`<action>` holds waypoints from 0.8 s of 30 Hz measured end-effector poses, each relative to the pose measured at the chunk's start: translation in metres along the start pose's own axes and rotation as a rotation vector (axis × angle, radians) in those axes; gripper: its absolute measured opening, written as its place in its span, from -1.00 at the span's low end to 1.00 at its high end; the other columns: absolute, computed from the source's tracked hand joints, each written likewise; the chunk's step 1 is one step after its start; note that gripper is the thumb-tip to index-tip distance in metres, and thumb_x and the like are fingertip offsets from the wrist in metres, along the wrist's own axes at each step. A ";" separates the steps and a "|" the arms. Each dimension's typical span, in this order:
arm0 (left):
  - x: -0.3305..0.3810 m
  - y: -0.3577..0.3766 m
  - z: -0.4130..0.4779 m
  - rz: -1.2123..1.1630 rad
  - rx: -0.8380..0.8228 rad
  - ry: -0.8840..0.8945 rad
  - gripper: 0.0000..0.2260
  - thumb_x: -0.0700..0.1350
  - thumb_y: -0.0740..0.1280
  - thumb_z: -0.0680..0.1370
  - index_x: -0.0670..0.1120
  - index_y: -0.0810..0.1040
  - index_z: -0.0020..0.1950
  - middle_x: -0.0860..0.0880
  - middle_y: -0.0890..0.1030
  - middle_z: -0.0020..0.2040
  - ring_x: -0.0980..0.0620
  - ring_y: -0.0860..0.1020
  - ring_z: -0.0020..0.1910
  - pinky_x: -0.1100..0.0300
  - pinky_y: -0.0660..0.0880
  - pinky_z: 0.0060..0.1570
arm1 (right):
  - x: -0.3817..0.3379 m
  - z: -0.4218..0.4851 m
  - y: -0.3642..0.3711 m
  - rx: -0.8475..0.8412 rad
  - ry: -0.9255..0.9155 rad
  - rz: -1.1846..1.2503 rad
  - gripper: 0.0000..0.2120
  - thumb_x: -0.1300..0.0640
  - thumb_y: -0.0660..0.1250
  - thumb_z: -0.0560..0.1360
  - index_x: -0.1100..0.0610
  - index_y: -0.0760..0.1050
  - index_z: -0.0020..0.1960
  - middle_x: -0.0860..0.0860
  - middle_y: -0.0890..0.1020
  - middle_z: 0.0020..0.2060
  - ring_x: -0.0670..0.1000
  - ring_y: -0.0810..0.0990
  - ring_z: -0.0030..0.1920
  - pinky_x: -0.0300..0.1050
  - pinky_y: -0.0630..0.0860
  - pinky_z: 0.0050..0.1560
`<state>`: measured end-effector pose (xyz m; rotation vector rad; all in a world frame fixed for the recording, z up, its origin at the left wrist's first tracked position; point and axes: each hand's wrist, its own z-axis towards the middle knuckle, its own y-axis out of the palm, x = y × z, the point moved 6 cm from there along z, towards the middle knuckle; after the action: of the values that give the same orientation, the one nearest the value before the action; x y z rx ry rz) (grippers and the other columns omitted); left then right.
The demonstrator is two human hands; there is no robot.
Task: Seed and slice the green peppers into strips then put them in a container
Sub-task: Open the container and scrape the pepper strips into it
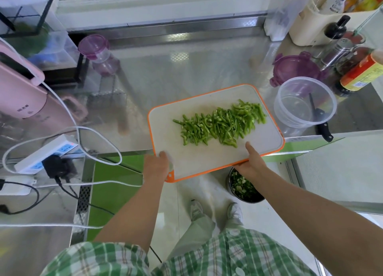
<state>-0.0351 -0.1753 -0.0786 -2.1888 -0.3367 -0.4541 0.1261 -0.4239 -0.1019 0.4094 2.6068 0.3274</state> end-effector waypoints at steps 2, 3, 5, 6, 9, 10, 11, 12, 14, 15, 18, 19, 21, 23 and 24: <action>0.001 -0.004 0.004 0.011 -0.010 -0.005 -0.53 0.04 0.13 0.65 -0.34 0.38 0.34 -0.30 0.49 0.31 -0.25 0.47 0.29 0.02 0.37 0.20 | 0.002 0.001 0.001 0.041 -0.039 0.035 -0.64 0.08 0.35 0.54 0.15 0.43 0.30 0.08 0.61 0.16 0.06 0.62 -0.02 -0.02 0.58 -0.35; 0.003 -0.007 0.005 0.018 -0.005 0.003 -0.55 0.02 0.13 0.65 -0.32 0.40 0.33 -0.30 0.49 0.31 -0.25 0.47 0.29 0.02 0.37 0.21 | 0.002 0.001 0.001 0.068 -0.064 0.056 -0.65 0.10 0.36 0.53 0.16 0.43 0.28 0.08 0.61 0.16 0.04 0.63 -0.06 -0.05 0.58 -0.37; 0.009 -0.011 0.006 0.005 0.035 0.054 -0.66 -0.05 0.17 0.63 -0.27 0.41 0.27 -0.27 0.53 0.24 -0.24 0.50 0.21 0.04 0.38 0.11 | 0.004 0.000 0.001 0.078 -0.097 0.093 -0.67 0.12 0.36 0.53 0.16 0.42 0.26 0.07 0.60 0.14 0.00 0.62 -0.11 -0.09 0.55 -0.32; 0.014 -0.013 0.008 -0.014 0.067 0.089 -0.71 -0.11 0.21 0.61 -0.24 0.38 0.26 -0.26 0.53 0.22 -0.24 0.52 0.16 0.05 0.38 0.05 | 0.005 0.000 0.002 0.069 -0.106 0.103 -0.66 0.14 0.35 0.54 0.17 0.41 0.28 0.07 0.61 0.13 0.00 0.61 -0.11 -0.09 0.55 -0.28; 0.037 -0.017 0.007 0.049 0.122 0.251 -0.57 -0.23 0.25 0.55 -0.11 0.29 0.41 -0.26 0.38 0.26 -0.28 0.48 0.13 0.03 0.39 0.03 | 0.006 0.001 0.003 0.048 -0.136 0.117 -0.63 0.16 0.31 0.56 0.16 0.39 0.34 0.02 0.62 0.01 -0.01 0.61 -0.09 -0.08 0.55 -0.22; 0.044 -0.015 0.009 0.113 0.122 0.296 -0.54 -0.22 0.25 0.55 -0.07 0.29 0.44 -0.27 0.33 0.27 -0.29 0.44 0.16 0.02 0.39 0.08 | 0.005 0.001 0.002 0.054 -0.148 0.114 -0.63 0.16 0.31 0.56 0.16 0.38 0.34 0.01 0.62 0.00 -0.02 0.61 -0.08 -0.09 0.55 -0.22; 0.052 -0.014 0.011 0.166 0.121 0.334 -0.54 -0.19 0.26 0.55 -0.04 0.31 0.44 -0.26 0.28 0.31 -0.29 0.38 0.21 0.01 0.38 0.15 | 0.005 0.001 0.001 0.062 -0.160 0.113 -0.64 0.15 0.31 0.56 0.15 0.39 0.34 0.01 0.62 0.01 -0.02 0.61 -0.08 -0.09 0.56 -0.22; 0.058 -0.013 0.015 0.207 0.124 0.365 -0.55 -0.17 0.27 0.55 -0.04 0.32 0.44 -0.24 0.23 0.35 -0.28 0.33 0.26 -0.02 0.37 0.20 | 0.005 0.001 0.001 0.064 -0.175 0.111 -0.65 0.15 0.31 0.56 0.14 0.39 0.33 0.01 0.62 0.03 -0.02 0.61 -0.08 -0.09 0.57 -0.23; 0.070 -0.013 0.024 0.280 0.126 0.411 -0.54 -0.12 0.27 0.56 -0.02 0.30 0.46 -0.18 0.14 0.46 -0.25 0.26 0.33 -0.07 0.37 0.23 | 0.003 0.000 -0.002 0.058 -0.196 0.107 -0.70 0.15 0.31 0.56 0.13 0.40 0.28 0.00 0.62 0.01 -0.03 0.61 -0.08 -0.13 0.62 -0.26; 0.076 -0.012 0.028 0.318 0.114 0.427 -0.53 -0.09 0.26 0.58 0.00 0.27 0.48 -0.15 0.10 0.50 -0.23 0.24 0.36 -0.09 0.36 0.25 | 0.002 0.000 -0.004 0.050 -0.200 0.103 -0.74 0.14 0.30 0.57 0.12 0.41 0.24 0.00 0.62 -0.01 -0.03 0.61 -0.09 -0.14 0.62 -0.25; 0.091 -0.010 0.043 0.358 0.060 0.446 -0.50 -0.02 0.24 0.61 0.04 0.21 0.53 -0.11 -0.01 0.58 -0.22 0.13 0.47 -0.17 0.30 0.32 | -0.001 0.001 -0.009 0.011 -0.213 0.070 -0.87 0.14 0.30 0.57 0.11 0.47 0.10 0.00 0.64 -0.02 -0.04 0.65 -0.12 -0.13 0.65 -0.17; 0.096 -0.009 0.047 0.363 0.052 0.439 -0.50 -0.01 0.24 0.61 0.05 0.20 0.53 -0.09 -0.01 0.59 -0.21 0.09 0.49 -0.19 0.29 0.33 | -0.001 0.002 -0.009 -0.003 -0.217 0.061 -0.89 0.14 0.30 0.57 0.11 0.48 0.09 0.01 0.65 -0.02 -0.05 0.67 -0.15 -0.14 0.65 -0.17; 0.101 -0.008 0.056 0.413 0.050 0.421 -0.52 0.01 0.21 0.60 0.09 0.22 0.52 -0.08 0.10 0.57 -0.19 0.10 0.50 -0.23 0.28 0.34 | -0.001 0.004 -0.007 -0.034 -0.224 0.053 -0.88 0.15 0.30 0.56 0.12 0.50 0.09 0.02 0.66 -0.02 -0.05 0.69 -0.17 -0.14 0.65 -0.15; 0.106 -0.008 0.063 0.493 0.078 0.439 -0.54 0.04 0.19 0.58 0.07 0.27 0.49 -0.12 0.26 0.49 -0.19 0.18 0.48 -0.22 0.23 0.36 | -0.001 0.008 -0.004 -0.064 -0.231 0.048 -0.83 0.14 0.30 0.56 0.14 0.50 0.13 0.05 0.66 0.03 -0.03 0.69 -0.12 -0.08 0.64 -0.05; 0.106 -0.008 0.065 0.512 0.100 0.448 -0.56 0.05 0.20 0.58 0.05 0.30 0.46 -0.15 0.32 0.45 -0.20 0.23 0.45 -0.21 0.21 0.37 | -0.001 0.010 -0.002 -0.074 -0.230 0.042 -0.80 0.13 0.31 0.56 0.15 0.50 0.16 0.07 0.66 0.06 -0.01 0.69 -0.09 -0.05 0.63 -0.01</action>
<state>0.0697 -0.1097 -0.0643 -1.9130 0.4258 -0.5992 0.1316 -0.4248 -0.1107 0.4489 2.3578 0.3674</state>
